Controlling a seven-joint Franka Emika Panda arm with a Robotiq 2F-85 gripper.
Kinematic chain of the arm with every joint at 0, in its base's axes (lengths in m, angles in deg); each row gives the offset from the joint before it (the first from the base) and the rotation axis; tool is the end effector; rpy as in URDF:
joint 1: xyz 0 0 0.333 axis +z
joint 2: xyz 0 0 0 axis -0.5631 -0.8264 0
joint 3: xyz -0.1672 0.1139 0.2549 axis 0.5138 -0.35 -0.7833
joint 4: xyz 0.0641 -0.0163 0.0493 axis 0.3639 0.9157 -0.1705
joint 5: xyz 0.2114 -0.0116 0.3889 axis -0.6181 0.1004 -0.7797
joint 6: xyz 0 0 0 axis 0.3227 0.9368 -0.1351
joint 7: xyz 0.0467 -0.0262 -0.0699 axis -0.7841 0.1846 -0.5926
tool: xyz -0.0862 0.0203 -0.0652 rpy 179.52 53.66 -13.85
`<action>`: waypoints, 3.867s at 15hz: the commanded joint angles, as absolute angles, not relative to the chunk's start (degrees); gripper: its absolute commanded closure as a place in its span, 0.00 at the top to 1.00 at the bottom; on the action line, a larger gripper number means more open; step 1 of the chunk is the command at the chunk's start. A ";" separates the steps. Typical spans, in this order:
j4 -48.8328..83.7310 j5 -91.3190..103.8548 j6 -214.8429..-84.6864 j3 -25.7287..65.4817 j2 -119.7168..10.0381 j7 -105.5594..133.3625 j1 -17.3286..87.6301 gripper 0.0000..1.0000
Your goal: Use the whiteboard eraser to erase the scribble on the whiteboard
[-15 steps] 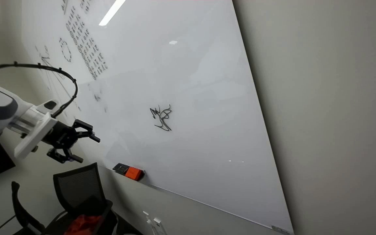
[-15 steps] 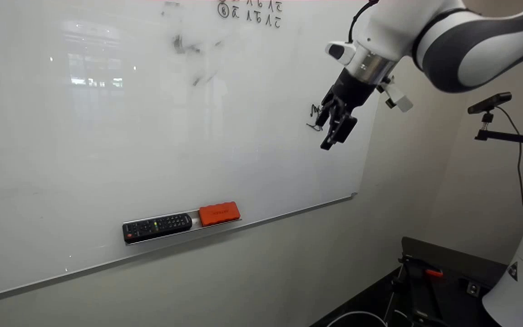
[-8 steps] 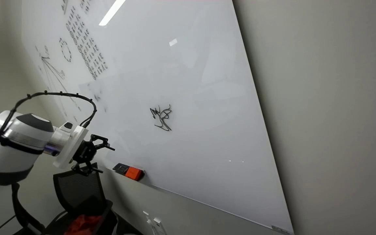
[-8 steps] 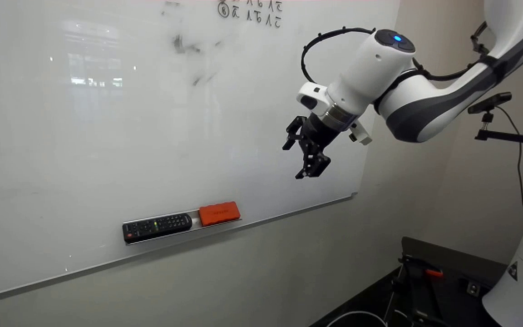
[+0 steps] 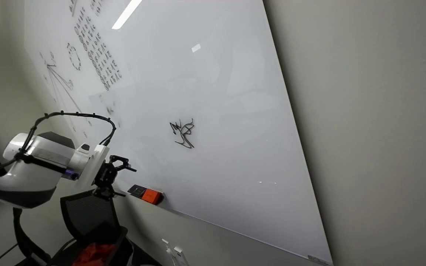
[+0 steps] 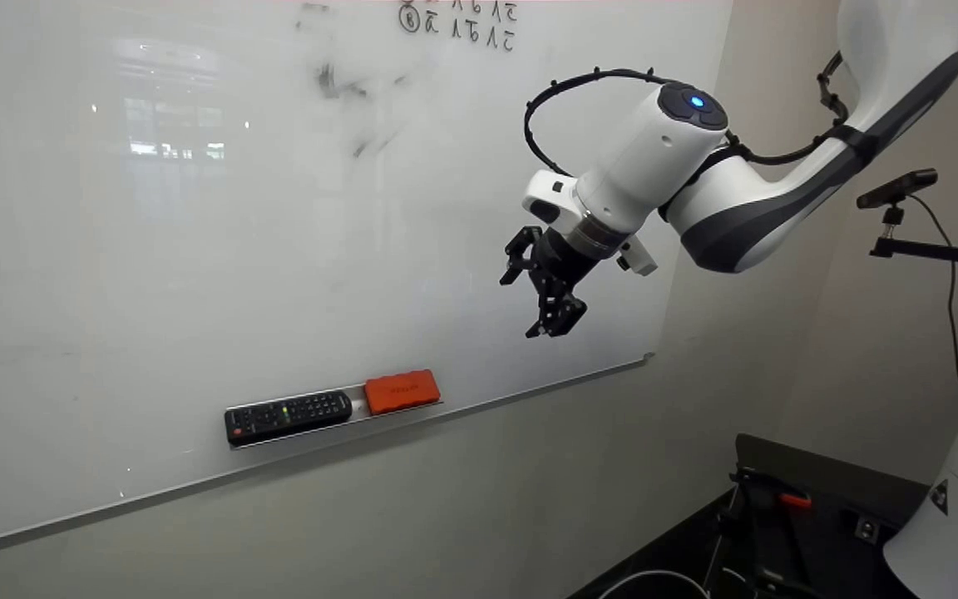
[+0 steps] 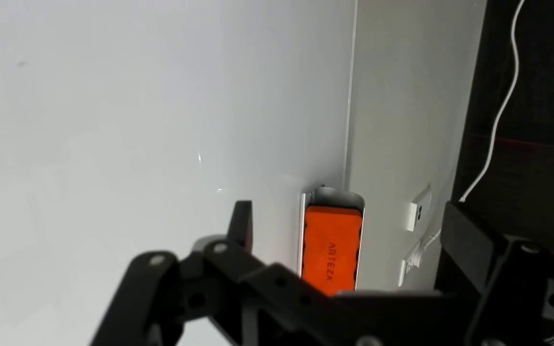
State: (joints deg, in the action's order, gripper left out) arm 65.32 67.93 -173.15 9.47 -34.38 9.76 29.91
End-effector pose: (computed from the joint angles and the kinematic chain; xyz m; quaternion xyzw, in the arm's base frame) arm 0.5235 0.0554 0.3198 0.8227 0.4612 0.1634 0.2895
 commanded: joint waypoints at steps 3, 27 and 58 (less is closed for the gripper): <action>62.48 67.57 -174.00 9.54 -39.48 8.51 29.98 1.00; 39.61 79.06 -177.25 10.80 -64.79 34.49 34.19 0.85; 31.99 72.89 -175.56 8.94 -72.16 22.40 32.90 0.81</action>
